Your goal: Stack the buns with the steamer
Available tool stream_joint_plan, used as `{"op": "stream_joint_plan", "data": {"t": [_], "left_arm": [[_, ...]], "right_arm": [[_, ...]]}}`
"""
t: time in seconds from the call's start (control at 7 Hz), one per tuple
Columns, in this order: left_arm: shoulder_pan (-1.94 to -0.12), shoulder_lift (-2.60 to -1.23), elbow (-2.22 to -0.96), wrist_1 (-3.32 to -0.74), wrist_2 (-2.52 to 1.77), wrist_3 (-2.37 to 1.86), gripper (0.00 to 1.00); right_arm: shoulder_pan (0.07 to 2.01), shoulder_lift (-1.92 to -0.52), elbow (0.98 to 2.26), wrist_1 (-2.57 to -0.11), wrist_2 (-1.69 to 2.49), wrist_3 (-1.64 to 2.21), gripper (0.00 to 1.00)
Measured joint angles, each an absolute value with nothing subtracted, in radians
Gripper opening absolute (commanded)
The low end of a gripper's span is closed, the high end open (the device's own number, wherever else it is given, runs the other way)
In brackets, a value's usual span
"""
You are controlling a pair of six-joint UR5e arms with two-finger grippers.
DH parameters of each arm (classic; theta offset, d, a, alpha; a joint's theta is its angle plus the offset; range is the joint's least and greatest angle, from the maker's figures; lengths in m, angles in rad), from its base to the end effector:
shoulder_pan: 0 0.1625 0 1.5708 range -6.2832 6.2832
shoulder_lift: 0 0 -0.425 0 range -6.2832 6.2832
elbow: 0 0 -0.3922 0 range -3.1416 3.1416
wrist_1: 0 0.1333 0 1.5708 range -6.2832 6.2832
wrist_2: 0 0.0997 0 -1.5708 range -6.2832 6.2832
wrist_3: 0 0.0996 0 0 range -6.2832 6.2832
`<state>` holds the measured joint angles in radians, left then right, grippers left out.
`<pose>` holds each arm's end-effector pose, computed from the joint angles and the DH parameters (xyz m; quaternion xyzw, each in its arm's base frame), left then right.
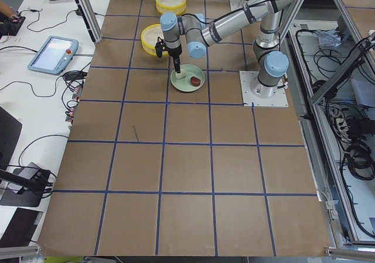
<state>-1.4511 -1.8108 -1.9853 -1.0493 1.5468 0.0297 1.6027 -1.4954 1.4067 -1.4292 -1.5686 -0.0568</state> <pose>-0.0753 -0.5104 0.2246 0.0457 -0.9967 -0.0654 0.0169 0.1499 -0.5124 0.5163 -0.0443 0.9987 0.0264 0.0014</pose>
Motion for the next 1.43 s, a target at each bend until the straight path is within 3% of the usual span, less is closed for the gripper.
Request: {"op": "stream_joint_plan", "data": {"t": [0.14, 0.43, 0.71, 1.14, 1.43], "left_arm": [[-1.458, -1.828, -2.002, -1.023, 1.548, 0.021, 0.83], [-1.466, -1.852, -2.012, -1.011, 1.553, 0.017, 0.35], [-1.468, -1.864, -2.016, -1.009, 1.556, 0.02, 0.04], [-1.472, -1.829, -1.974, -1.05, 1.561, 0.043, 0.03], [-1.491, -1.796, -1.845, -1.208, 1.489, -0.063, 0.03]], "right_arm": [[1.603, -1.496, 1.407, -1.43, -1.568, -0.057, 1.0], [1.603, -1.495, 1.407, -1.429, -1.568, -0.057, 1.0], [1.602, -1.495, 1.407, -1.427, -1.567, -0.057, 1.0], [1.602, -1.495, 1.407, -1.426, -1.566, -0.056, 1.0], [1.601, -1.495, 1.407, -1.425, -1.568, -0.056, 1.0]]}}
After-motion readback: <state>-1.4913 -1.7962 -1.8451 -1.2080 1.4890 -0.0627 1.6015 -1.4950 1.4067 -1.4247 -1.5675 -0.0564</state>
